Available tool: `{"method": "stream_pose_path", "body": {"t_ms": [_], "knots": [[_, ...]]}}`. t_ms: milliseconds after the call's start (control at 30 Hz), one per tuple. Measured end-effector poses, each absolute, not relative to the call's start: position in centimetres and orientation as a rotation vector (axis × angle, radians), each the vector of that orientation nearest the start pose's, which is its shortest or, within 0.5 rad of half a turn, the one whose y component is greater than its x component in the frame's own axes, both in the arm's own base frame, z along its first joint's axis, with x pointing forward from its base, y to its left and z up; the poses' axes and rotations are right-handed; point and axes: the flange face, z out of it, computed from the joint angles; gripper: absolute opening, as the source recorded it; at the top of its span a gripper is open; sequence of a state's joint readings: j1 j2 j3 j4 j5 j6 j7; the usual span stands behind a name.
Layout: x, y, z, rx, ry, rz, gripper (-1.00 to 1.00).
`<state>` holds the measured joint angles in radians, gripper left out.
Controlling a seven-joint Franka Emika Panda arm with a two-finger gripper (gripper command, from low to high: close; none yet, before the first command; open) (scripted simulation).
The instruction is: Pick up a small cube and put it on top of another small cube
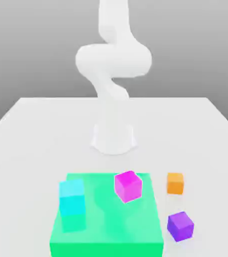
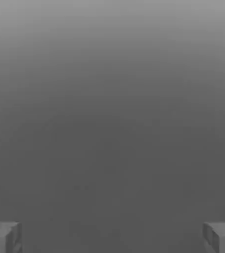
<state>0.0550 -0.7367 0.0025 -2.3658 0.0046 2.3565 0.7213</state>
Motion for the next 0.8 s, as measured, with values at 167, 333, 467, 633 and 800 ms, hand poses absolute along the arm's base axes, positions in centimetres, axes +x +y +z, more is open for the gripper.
{"method": "stream_pose_path", "body": {"t_ms": [167,333,467,633,800], "knots": [[40.6,8.1,53.7,-2.802,0.487,-0.75,0.0],[39.3,13.7,41.1,-2.964,0.029,-0.527,0.0],[35.0,17.2,31.0,-3.025,-0.404,-0.315,0.0],[26.7,19.3,19.1,-2.978,-0.983,-0.032,0.0],[26.1,19.0,14.4,-2.97,-1.019,0.0,0.0]]}}
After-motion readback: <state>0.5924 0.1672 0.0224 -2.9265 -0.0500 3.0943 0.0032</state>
